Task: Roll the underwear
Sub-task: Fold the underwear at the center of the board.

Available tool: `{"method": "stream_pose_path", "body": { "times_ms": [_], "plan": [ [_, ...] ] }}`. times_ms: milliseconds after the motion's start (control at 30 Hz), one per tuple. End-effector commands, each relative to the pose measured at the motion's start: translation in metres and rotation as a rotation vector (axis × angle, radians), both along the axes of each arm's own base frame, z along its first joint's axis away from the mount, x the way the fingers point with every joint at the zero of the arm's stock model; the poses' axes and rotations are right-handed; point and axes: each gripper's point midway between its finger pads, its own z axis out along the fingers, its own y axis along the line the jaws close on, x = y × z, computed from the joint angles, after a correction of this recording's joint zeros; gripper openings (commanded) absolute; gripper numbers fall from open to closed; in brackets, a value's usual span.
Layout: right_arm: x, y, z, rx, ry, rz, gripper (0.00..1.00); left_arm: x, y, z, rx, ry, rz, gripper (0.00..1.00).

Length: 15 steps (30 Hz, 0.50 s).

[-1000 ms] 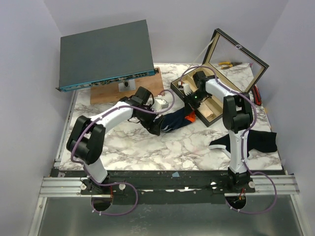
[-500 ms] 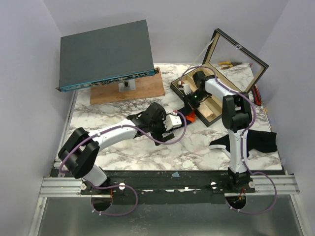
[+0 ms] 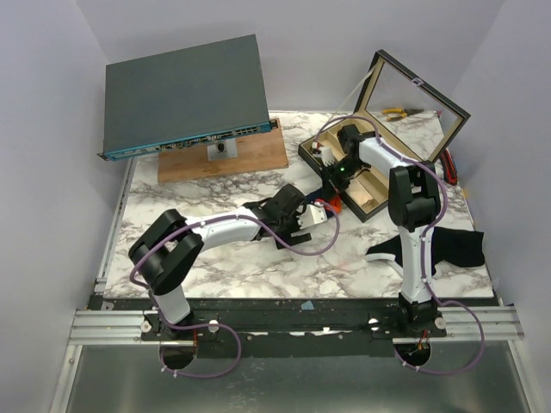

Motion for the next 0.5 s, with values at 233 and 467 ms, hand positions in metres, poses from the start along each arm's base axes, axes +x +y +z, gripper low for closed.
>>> {"method": "stream_pose_path", "body": {
  "times_ms": [233,467],
  "plan": [
    [-0.014,-0.014,-0.029,-0.065,0.056,0.02,0.02,0.0,-0.001,-0.006,0.08,0.058,0.04,0.68],
    [-0.019,-0.015,-0.026,-0.064,0.06,0.016,0.02,-0.014,0.0,-0.009,0.07,0.157,0.064,0.34]
  ]
}}
